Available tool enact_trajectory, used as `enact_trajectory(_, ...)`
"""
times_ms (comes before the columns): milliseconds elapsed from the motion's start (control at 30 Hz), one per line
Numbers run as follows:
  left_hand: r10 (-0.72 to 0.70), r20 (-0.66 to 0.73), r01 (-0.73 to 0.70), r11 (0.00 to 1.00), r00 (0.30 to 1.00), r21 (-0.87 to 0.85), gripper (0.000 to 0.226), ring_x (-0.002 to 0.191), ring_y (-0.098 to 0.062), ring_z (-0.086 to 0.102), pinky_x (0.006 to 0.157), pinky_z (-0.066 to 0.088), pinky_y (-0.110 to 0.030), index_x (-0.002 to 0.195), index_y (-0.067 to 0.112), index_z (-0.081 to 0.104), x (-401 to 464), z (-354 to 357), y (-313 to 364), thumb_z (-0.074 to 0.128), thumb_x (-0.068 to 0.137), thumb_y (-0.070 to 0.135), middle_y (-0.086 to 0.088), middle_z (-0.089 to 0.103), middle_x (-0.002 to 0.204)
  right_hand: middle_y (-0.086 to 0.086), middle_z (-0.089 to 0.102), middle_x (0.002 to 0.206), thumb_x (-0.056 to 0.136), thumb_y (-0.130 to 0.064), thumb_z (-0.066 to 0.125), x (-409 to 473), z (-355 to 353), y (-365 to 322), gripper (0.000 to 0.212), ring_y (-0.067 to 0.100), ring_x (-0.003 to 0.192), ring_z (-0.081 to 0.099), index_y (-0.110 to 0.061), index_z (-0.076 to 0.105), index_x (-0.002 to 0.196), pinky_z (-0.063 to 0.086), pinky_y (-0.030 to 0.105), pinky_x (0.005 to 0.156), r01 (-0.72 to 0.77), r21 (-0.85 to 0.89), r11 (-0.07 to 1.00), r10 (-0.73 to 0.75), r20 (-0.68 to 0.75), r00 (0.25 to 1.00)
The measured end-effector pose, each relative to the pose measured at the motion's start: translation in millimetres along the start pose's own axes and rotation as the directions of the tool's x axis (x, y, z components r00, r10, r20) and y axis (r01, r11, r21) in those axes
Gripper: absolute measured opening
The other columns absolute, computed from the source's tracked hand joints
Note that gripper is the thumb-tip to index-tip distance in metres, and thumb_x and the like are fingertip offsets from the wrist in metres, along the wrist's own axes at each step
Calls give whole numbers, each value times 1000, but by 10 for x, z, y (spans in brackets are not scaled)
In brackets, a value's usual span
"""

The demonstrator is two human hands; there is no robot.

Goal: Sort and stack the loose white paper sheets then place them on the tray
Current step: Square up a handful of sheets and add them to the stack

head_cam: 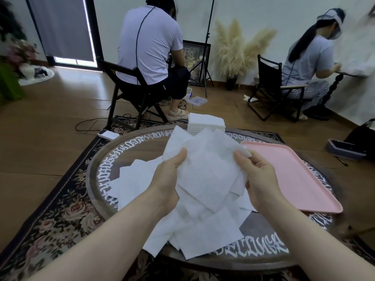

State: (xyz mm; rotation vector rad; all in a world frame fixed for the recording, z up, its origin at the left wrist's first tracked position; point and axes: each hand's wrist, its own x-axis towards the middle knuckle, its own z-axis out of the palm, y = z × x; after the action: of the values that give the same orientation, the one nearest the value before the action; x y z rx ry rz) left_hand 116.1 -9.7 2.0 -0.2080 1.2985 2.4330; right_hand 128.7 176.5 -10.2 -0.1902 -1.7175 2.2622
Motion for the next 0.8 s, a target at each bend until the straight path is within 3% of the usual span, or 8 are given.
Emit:
enact_trajectory(67,20,-53,-20,1000,998,-13,33,99,-25,71,81,56,-36,120,7,67,5,-1,-14,54,98,29,-9,74,108,0,74,78,89,-11,67,-3,-7,31,4,13,68,67,-13,71,88,53,20,55,-20,-27,999,18,-53,998)
enact_trajectory(167,71,-148,-75,997,986,-21,28,82,-19,72,70,57,-34,113,10,67,49,-29,-2,53,100,31,-3,76,94,0,70,76,93,-9,64,13,-47,33,12,16,69,63,-15,68,84,55,23,62,-4,-75,997,-8,-163,987)
enact_trajectory(300,124,-278,-122,992,952,26,28,79,-20,70,65,56,-37,118,9,60,125,-128,103,52,101,30,-3,73,94,2,65,78,96,-10,60,62,-130,-105,15,18,72,61,-17,62,83,52,34,73,45,-66,997,-56,-182,982)
enact_trajectory(400,110,-331,-61,986,937,155,35,80,-22,66,64,53,-36,131,4,53,211,-245,187,50,103,25,-7,68,100,-4,66,72,92,-17,60,65,-179,-273,14,12,64,64,-20,56,79,56,27,63,81,39,996,-81,-5,997)
enact_trajectory(567,48,-253,57,919,966,391,33,74,-21,65,64,53,-33,127,3,58,240,-279,181,54,100,23,-6,68,90,-4,71,74,80,-22,61,-5,-99,-336,3,10,61,66,-23,63,78,56,24,55,9,66,998,-25,250,968)
enact_trajectory(667,-70,-139,113,937,988,330,27,69,-17,70,58,56,-27,114,8,67,176,-189,122,57,99,28,-3,75,85,-1,68,69,79,-18,62,-41,17,-231,11,10,56,63,-24,69,73,52,21,51,-16,-80,997,42,335,941)
enact_trajectory(733,-117,-86,133,970,989,205,26,61,-16,72,51,56,-25,100,9,68,138,-138,87,52,101,30,-4,76,76,4,68,72,78,-20,64,-44,44,-168,6,13,57,63,-19,69,81,52,22,51,-50,-154,987,101,351,931)
enact_trajectory(800,-132,-54,136,989,990,67,32,64,-19,73,51,58,-28,99,7,67,129,-116,58,49,102,33,-7,76,78,8,69,75,78,-22,66,-30,38,-118,9,16,59,64,-16,69,84,53,24,52,-79,-197,977,146,356,923)
